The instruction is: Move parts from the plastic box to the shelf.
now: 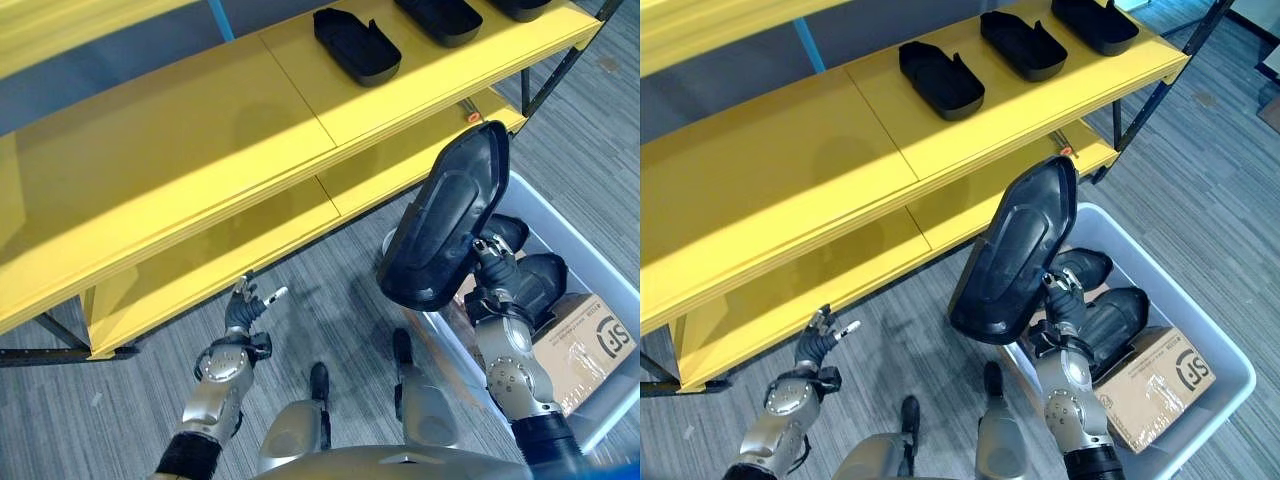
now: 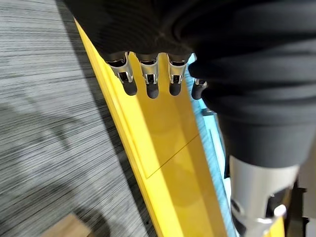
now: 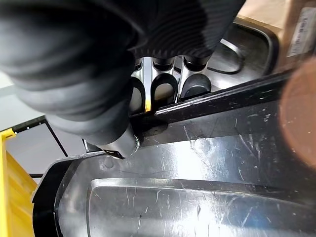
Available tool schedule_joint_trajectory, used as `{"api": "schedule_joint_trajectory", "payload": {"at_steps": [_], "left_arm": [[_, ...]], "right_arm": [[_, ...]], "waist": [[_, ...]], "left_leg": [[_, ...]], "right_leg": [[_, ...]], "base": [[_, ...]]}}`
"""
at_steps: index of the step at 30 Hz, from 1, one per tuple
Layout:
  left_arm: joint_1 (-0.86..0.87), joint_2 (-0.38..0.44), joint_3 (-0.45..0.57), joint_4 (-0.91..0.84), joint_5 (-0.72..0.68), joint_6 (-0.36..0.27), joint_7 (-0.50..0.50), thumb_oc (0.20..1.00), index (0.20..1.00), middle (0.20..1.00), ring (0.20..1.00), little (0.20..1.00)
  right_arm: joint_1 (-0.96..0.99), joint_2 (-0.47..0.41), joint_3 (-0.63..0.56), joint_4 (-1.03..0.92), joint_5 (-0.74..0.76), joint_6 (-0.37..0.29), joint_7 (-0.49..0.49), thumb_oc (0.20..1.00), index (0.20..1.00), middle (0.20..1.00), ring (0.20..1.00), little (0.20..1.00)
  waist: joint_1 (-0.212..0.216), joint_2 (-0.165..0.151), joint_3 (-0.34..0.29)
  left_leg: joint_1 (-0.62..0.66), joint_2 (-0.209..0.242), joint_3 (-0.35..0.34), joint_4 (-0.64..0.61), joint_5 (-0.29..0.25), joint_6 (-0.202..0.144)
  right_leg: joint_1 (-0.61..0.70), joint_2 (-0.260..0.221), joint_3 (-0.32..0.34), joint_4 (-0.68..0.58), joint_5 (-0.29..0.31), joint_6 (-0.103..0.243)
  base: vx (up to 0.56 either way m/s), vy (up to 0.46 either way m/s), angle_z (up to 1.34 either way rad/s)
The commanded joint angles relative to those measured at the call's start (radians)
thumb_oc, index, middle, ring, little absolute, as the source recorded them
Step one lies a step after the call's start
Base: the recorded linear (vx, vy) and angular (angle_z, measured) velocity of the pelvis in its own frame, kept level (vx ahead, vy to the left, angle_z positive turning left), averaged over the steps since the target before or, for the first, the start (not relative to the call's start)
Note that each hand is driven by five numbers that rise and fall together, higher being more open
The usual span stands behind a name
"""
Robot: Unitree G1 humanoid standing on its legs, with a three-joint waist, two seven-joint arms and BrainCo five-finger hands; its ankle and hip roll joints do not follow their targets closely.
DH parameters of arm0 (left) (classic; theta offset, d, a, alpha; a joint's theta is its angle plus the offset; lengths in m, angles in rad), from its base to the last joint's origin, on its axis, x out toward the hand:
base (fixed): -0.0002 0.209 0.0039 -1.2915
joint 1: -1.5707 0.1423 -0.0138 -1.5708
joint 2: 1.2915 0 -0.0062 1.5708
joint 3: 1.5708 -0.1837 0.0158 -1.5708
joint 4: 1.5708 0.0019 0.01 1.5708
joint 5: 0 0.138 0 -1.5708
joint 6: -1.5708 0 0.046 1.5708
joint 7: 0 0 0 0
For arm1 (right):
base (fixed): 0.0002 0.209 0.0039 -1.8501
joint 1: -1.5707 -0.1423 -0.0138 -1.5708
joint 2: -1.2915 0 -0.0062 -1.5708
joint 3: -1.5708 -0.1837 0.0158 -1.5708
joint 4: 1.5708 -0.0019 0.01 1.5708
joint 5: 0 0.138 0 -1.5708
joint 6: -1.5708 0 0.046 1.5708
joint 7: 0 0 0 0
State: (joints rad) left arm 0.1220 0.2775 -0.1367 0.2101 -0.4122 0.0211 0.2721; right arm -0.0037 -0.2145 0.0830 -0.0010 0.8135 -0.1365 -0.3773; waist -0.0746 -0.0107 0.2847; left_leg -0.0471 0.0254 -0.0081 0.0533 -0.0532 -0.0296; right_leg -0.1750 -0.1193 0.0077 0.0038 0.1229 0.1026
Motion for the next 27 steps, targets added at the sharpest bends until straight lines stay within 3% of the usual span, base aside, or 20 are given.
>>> {"api": "schedule_joint_trajectory", "payload": {"at_steps": [1, 9, 14, 20, 23, 24, 25, 27], "left_arm": [[0.018, 0.066, 0.027, -0.065, 0.007, -0.022, -0.012, 1.000, 1.000, 1.000, 1.000, 1.000], [0.076, 0.035, 0.041, -0.082, -0.029, -0.013, -0.012, 1.000, 1.000, 1.000, 1.000, 1.000], [0.091, 0.030, 0.043, -0.084, -0.031, -0.010, -0.012, 1.000, 1.000, 1.000, 1.000, 1.000], [0.076, 0.032, 0.040, -0.092, -0.043, -0.013, -0.007, 1.000, 1.000, 1.000, 1.000, 1.000], [0.064, 0.023, 0.036, -0.091, -0.063, -0.021, -0.006, 1.000, 1.000, 1.000, 1.000, 1.000], [0.052, 0.017, 0.028, -0.088, -0.081, -0.026, -0.001, 1.000, 1.000, 1.000, 1.000, 1.000], [0.045, 0.017, 0.025, -0.088, -0.087, -0.026, 0.001, 1.000, 1.000, 1.000, 1.000, 1.000], [0.036, 0.012, 0.018, -0.090, -0.101, -0.026, 0.012, 1.000, 1.000, 1.000, 1.000, 1.000]], "right_arm": [[-0.028, 0.015, -0.044, -0.115, -0.008, -0.052, 0.018, 0.200, 0.200, 0.200, 0.200, 0.200], [-0.008, 0.008, -0.031, -0.120, -0.020, -0.032, 0.021, 0.200, 0.200, 0.200, 0.200, 0.200], [-0.007, 0.008, -0.015, -0.120, -0.016, -0.026, 0.027, 0.200, 0.200, 0.200, 0.200, 0.200], [-0.037, -0.007, 0.004, -0.111, -0.023, -0.027, 0.027, 0.200, 0.200, 0.200, 0.200, 0.200], [-0.056, -0.024, 0.007, -0.107, -0.026, -0.033, 0.026, 0.200, 0.200, 0.200, 0.200, 0.200], [-0.061, -0.038, 0.008, -0.105, -0.019, -0.044, 0.022, 0.200, 0.200, 0.200, 0.200, 0.200], [-0.060, -0.045, 0.008, -0.105, -0.013, -0.049, 0.019, 0.200, 0.200, 0.200, 0.200, 0.200], [-0.061, -0.044, 0.006, -0.111, -0.007, -0.053, 0.014, 0.200, 0.200, 0.200, 0.200, 0.200]], "waist": [[-0.005, -0.038, -0.078], [0.017, -0.019, -0.140], [0.022, -0.013, -0.151], [0.030, -0.002, -0.158], [0.032, -0.017, -0.136], [0.046, -0.032, -0.090], [0.054, -0.038, -0.071], [0.057, -0.043, -0.049]], "left_leg": [[0.002, -0.042, 0.074, 0.011, -0.020, 0.020], [0.087, 0.024, 0.055, -0.069, 0.011, -0.016], [0.102, 0.034, 0.043, -0.083, 0.019, -0.020], [0.104, 0.074, 0.010, -0.094, 0.042, -0.043], [0.046, 0.078, 0.006, 0.050, 0.031, -0.062], [-0.064, 0.065, -0.023, 0.259, 0.101, -0.092], [-0.100, 0.046, -0.044, 0.334, 0.116, -0.094], [-0.159, 0.058, -0.031, 0.331, 0.130, -0.077]], "right_leg": [[-0.012, -0.059, -0.007, 0.014, 0.012, 0.082], [0.076, -0.018, -0.056, 0.008, -0.073, 0.041], [0.097, -0.008, -0.063, 0.012, -0.090, 0.029], [0.095, 0.026, -0.071, 0.087, -0.159, -0.004], [0.097, 0.034, -0.079, 0.121, -0.189, -0.028], [0.114, 0.038, -0.100, 0.131, -0.203, -0.054], [0.120, 0.037, -0.112, 0.136, -0.206, -0.062], [0.117, 0.032, -0.134, 0.153, -0.222, -0.059]], "base": [[0.12, -0.206, 0.18], [0.08, -0.153, 0.05], [0.04, -0.066, 0.08], [0.01, -0.110, 0.14], [-0.05, -0.192, 0.23], [-0.16, -0.249, 0.23], [-0.14, -0.184, 0.32], [-0.05, -0.083, 0.57]]}}
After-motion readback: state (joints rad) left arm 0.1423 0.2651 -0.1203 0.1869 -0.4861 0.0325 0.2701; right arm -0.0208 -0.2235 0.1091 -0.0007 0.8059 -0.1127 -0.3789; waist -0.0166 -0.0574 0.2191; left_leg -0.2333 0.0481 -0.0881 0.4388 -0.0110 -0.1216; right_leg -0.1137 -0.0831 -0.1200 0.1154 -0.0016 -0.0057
